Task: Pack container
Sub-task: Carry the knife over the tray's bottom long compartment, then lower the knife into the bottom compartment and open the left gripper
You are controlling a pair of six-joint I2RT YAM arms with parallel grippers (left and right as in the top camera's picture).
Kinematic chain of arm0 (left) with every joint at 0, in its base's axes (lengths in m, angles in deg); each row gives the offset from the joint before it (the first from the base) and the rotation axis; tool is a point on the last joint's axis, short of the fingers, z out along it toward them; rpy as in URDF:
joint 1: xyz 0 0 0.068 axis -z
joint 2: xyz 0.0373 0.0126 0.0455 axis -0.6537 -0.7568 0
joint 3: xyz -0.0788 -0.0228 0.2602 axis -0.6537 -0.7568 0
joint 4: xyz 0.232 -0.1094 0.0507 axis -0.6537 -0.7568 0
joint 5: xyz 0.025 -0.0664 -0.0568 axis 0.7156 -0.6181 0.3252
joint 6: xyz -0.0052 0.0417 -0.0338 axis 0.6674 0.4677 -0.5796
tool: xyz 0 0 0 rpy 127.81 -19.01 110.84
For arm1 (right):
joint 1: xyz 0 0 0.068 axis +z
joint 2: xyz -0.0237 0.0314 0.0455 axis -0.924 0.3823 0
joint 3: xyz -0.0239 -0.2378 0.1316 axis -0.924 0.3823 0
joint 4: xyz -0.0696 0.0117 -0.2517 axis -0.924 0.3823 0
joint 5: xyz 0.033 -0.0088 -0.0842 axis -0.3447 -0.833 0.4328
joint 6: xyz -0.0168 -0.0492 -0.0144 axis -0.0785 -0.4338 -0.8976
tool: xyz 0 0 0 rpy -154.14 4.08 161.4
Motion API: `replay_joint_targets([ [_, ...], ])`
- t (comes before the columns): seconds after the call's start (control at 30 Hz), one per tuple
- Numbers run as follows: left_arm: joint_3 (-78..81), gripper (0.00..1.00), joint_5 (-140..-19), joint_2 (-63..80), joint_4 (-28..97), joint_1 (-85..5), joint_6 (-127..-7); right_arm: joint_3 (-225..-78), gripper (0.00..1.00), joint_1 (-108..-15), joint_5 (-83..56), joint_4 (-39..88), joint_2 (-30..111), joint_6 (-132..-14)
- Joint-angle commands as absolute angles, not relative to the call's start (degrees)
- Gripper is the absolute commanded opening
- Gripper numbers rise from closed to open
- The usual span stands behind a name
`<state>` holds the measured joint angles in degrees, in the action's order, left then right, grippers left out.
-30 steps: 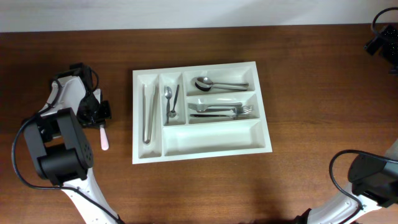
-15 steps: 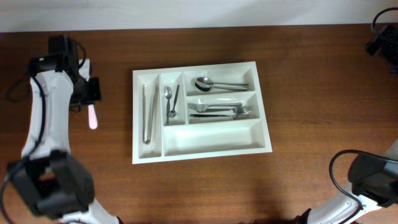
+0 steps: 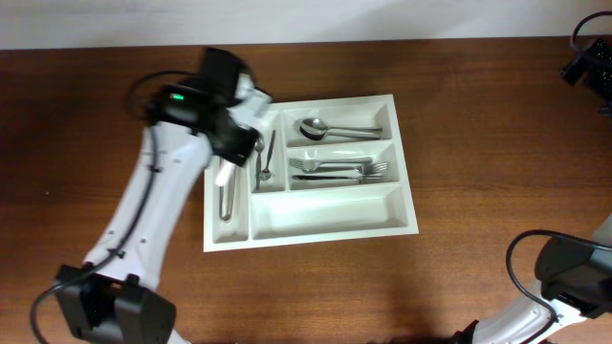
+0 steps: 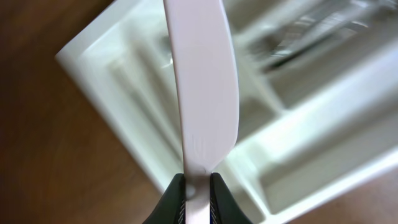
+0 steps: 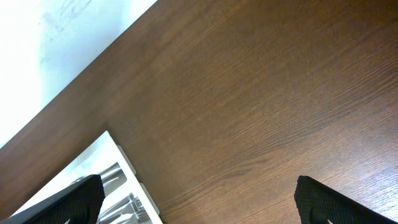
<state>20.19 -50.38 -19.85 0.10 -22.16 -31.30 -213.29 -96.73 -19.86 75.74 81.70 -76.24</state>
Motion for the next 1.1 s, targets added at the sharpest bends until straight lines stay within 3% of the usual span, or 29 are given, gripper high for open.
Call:
replay_joint_targets([
  [0.0,20.2,0.02,-51.5,-20.1,0.5,-15.9,-21.3,-213.1,0.99,-96.8,-19.9,75.7,81.4,-75.8],
  [0.2,17.5,0.02,-56.1,-20.8,1.3,-8.1,-7.3,-213.1,0.98,-96.8,-20.0,75.7,81.4,-75.8],
  [0.7,10.2,0.02,-56.1,-30.8,3.9,-4.2,4.0,-213.1,0.99,-96.8,-20.0,75.7,81.4,-75.8],
  [0.73,10.2,0.07,-56.1,-31.3,3.9,-4.2,4.0,-213.1,0.99,-96.8,-20.0,75.7,81.4,-75.7],
  [0.8,10.2,0.34,-56.1,-32.4,3.8,-4.1,4.0,-213.1,0.99,-96.8,-19.9,75.7,81.4,-75.8],
  [0.83,10.2,0.42,-56.1,-32.8,3.6,-4.0,3.9,-213.1,0.99,-96.8,-20.0,75.7,81.4,-75.8],
  [0.87,10.2,0.61,-55.9,-33.0,3.5,-4.0,3.2,-213.1,0.99,-96.8,-20.0,75.7,81.4,-75.7],
  [0.9,10.2,0.95,-55.5,-33.0,3.5,-4.0,2.3,-213.1,0.99,-96.8,-20.0,75.7,81.4,-75.8],
  [0.93,10.4,0.99,-55.1,-32.8,3.4,-4.0,1.1,-213.1,0.98,-96.8,-20.0,75.8,81.4,-75.8],
  [1.07,14.9,0.99,-51.4,-31.2,1.5,-4.1,-5.1,-213.1,0.99,-96.8,-19.9,75.7,81.4,-75.8],
])
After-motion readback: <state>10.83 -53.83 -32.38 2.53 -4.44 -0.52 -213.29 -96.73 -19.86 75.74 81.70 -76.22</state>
